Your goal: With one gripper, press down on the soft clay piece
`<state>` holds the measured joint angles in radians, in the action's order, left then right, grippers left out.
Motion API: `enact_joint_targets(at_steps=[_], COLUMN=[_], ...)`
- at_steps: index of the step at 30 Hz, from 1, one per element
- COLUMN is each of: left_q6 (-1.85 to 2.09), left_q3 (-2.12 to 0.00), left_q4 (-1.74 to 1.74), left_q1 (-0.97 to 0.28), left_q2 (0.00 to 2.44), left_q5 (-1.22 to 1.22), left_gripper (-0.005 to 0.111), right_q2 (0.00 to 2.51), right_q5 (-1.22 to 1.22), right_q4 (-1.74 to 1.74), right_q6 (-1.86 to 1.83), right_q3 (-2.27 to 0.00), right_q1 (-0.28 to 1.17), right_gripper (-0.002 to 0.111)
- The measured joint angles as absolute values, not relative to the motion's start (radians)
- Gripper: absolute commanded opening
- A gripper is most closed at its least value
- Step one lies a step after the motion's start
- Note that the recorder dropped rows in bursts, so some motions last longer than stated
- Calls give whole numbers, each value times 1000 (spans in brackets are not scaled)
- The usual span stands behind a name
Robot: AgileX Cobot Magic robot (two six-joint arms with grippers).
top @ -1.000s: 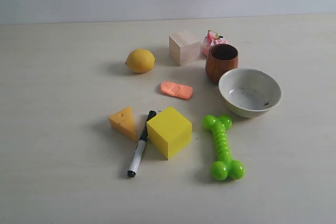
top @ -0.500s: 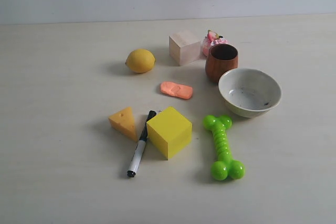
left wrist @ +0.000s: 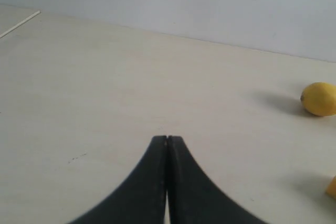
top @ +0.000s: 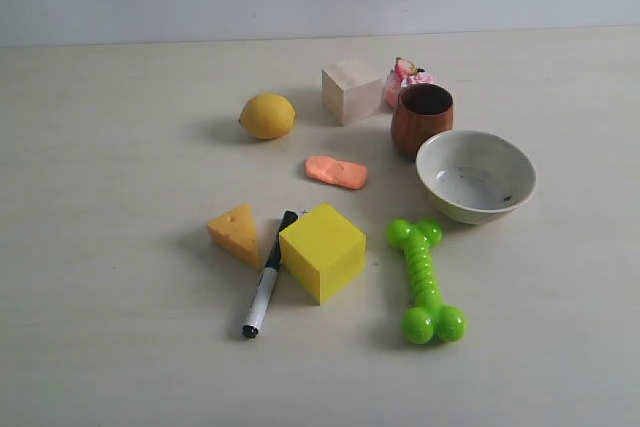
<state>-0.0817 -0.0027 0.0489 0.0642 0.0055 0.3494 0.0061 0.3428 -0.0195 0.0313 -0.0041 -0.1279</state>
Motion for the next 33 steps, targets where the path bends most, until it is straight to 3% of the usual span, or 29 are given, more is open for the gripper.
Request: enact_joint_targets(at_steps=[33], left_q6=[-76], left_q3=[-3], left_q4=[51], left_q1=[64], left_q2=[5], left_q5=[366], left_gripper=[0], right_q2=[6], right_q5=[343], right_q4=[-20], right_q6=[31], right_q3=[-4], right_q1=[-128], right_gripper=[0])
